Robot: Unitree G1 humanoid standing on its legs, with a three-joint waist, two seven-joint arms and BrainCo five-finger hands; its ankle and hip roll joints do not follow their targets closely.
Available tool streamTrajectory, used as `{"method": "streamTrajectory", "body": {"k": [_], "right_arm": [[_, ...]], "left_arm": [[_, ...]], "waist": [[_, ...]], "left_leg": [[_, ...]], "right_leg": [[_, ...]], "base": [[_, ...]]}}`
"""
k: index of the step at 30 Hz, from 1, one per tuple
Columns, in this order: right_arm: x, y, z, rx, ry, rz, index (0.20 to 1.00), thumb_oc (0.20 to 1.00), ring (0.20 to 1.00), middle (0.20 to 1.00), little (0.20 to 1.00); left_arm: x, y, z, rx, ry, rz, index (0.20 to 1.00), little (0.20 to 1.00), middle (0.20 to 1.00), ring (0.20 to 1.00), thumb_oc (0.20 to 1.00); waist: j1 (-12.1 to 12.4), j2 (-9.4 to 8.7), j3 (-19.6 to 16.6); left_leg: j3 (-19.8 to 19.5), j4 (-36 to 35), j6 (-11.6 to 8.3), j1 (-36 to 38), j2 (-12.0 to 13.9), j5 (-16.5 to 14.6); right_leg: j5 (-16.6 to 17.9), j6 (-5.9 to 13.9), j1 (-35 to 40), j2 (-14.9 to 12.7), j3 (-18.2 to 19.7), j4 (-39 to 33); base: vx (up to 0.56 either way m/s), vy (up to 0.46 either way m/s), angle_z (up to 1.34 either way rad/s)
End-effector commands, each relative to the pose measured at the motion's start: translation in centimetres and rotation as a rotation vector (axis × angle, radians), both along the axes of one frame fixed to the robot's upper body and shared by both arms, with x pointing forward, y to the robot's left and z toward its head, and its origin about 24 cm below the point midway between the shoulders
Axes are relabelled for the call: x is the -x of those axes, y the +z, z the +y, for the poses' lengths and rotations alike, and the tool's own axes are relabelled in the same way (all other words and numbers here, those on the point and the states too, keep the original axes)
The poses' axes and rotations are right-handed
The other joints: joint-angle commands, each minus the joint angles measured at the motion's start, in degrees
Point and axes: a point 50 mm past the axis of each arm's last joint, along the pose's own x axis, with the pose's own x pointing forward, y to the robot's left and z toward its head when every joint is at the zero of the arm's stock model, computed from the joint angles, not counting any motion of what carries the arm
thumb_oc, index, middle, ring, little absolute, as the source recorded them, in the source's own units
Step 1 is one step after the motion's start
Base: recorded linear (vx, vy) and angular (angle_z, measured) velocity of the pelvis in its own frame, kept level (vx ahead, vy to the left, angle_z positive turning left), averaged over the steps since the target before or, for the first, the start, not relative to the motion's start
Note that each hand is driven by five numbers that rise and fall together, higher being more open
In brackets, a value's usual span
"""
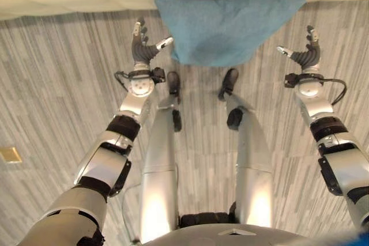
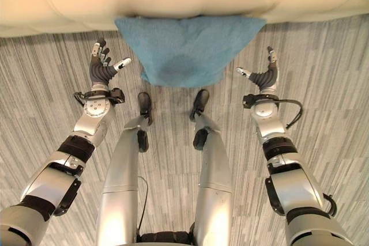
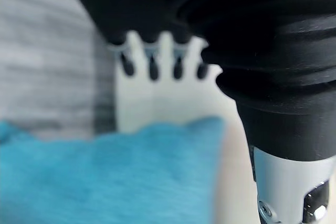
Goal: Pick up all the scattered cushions and arrange them neatly on the sofa.
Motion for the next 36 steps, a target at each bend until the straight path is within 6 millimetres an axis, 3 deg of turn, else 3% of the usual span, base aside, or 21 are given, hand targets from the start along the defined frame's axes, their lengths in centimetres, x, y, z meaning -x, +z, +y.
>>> {"method": "streamTrajectory", "body": {"k": [1,3,6,8,9,20,23,28,30,31,33,34,36], "right_arm": [[1.2,1.8,-2.8,0.010,-0.060,-0.093,1.000,1.000,1.000,1.000,1.000],[1.2,2.2,-3.0,0.003,-0.066,-0.110,1.000,1.000,1.000,1.000,1.000],[0.9,4.3,-3.2,-0.023,-0.062,-0.171,1.000,1.000,1.000,1.000,1.000],[0.4,6.4,-2.8,-0.018,-0.027,-0.215,1.000,1.000,1.000,1.000,1.000],[0.4,6.5,-2.8,-0.018,-0.027,-0.216,1.000,1.000,1.000,1.000,1.000],[-1.4,11.8,-0.9,0.137,0.050,-0.219,1.000,1.000,1.000,1.000,1.000],[-1.9,14.6,1.2,0.189,0.122,-0.261,1.000,1.000,1.000,1.000,1.000],[-2.3,16.6,5.1,0.193,0.262,-0.304,1.000,1.000,1.000,1.000,1.000],[-2.5,17.3,7.5,0.178,0.339,-0.329,1.000,1.000,1.000,1.000,1.000],[-2.4,17.5,10.5,0.152,0.445,-0.348,1.000,1.000,1.000,1.000,1.000],[-2.2,17.6,13.6,0.128,0.549,-0.368,1.000,1.000,1.000,1.000,1.000],[-2.2,17.6,13.7,0.128,0.550,-0.367,1.000,1.000,1.000,1.000,1.000],[-1.6,17.4,16.7,0.095,0.661,-0.382,1.000,1.000,1.000,1.000,1.000]], "left_arm": [[0.7,0.6,-0.7,0.024,0.004,-0.074,1.000,1.000,1.000,1.000,1.000],[0.5,0.9,-0.6,0.023,0.005,-0.078,1.000,1.000,1.000,1.000,1.000],[-0.1,3.2,-0.5,0.005,0.019,-0.126,1.000,1.000,1.000,1.000,1.000],[-0.5,6.0,-1.0,-0.017,0.010,-0.194,1.000,1.000,1.000,1.000,1.000],[-0.5,6.0,-1.0,-0.017,0.010,-0.196,1.000,1.000,1.000,1.000,1.000],[-1.1,12.5,-4.3,-0.043,-0.084,-0.337,1.000,1.000,1.000,1.000,1.000],[-0.8,14.8,-5.9,-0.051,-0.124,-0.393,1.000,1.000,1.000,1.000,1.000],[-0.3,16.3,-7.9,-0.015,-0.192,-0.437,1.000,1.000,1.000,1.000,1.000],[-0.1,17.0,-8.6,-0.006,-0.214,-0.456,1.000,1.000,1.000,1.000,1.000],[0.2,17.5,-9.4,0.013,-0.237,-0.469,1.000,1.000,1.000,1.000,1.000],[0.5,17.9,-10.2,0.036,-0.262,-0.484,1.000,1.000,1.000,1.000,1.000],[0.5,17.9,-10.2,0.036,-0.261,-0.484,1.000,1.000,1.000,1.000,1.000],[0.9,18.4,-11.0,0.076,-0.297,-0.505,1.000,1.000,1.000,1.000,1.000]], "waist": [[-0.60,3.45,-1.27],[-0.76,3.46,-1.28],[-1.08,3.13,-1.30],[-1.13,3.14,-1.30],[-1.15,3.13,-1.30],[-0.42,3.84,-1.30],[0.18,4.06,-1.30],[0.90,4.35,-1.29],[1.06,4.45,-1.29],[1.38,4.59,-1.29],[1.57,4.77,-1.29],[1.52,4.74,-1.29],[1.62,4.98,-1.30]], "left_leg": [[-3.73,-1.37,-3.36,-0.63,-0.41,0.27],[-3.63,-0.46,-3.29,-1.94,-0.51,0.12],[-3.57,1.32,-2.99,-5.98,-0.56,-0.08],[-3.62,2.59,-2.83,-9.21,-0.67,-0.13],[-3.60,2.67,-2.83,-9.35,-0.67,-0.15],[-4.40,3.94,-2.74,-14.31,-1.31,0.30],[-4.79,5.11,-2.84,-16.16,-1.46,0.47],[-5.27,6.63,-2.90,-18.19,-1.84,0.70],[-5.22,7.32,-2.96,-19.19,-1.93,0.82],[-4.98,7.81,-2.96,-19.93,-1.95,0.97],[-5.06,8.17,-2.99,-20.52,-2.07,1.15],[-5.06,8.23,-2.99,-20.54,-2.06,1.13],[-5.15,8.32,-3.05,-20.70,-2.04,1.41]], "right_leg": [[-0.19,9.46,0.75,-4.65,0.41,3.74],[-0.37,9.34,-0.89,-4.61,0.77,4.58],[-0.54,9.26,-5.52,-4.48,1.74,6.25],[-0.64,9.41,-8.90,-4.35,2.23,7.29],[-0.65,9.41,-9.07,-4.36,2.28,7.37],[-1.32,9.64,-14.48,-4.35,2.63,9.60],[-1.56,9.68,-16.41,-4.26,2.67,10.82],[-1.85,9.19,-18.68,-4.21,2.99,12.47],[-1.92,8.95,-19.69,-4.09,3.18,13.16],[-1.89,8.85,-20.53,-3.95,3.20,13.60],[-1.89,8.66,-21.22,-3.71,3.30,14.11],[-1.91,8.67,-21.23,-3.70,3.30,14.13],[-1.75,8.70,-21.26,-3.56,2.96,13.90]], "base": [[0.00,0.000,0.00],[0.02,0.012,0.00],[0.04,0.030,-0.03],[0.03,0.027,-0.15],[0.03,0.016,-0.12],[0.02,0.007,-0.01],[0.04,0.004,0.01],[0.01,0.007,0.03],[0.00,0.000,0.00],[0.00,0.000,0.00],[0.01,0.022,-0.01],[0.00,0.000,0.00],[0.00,0.000,0.00]]}}
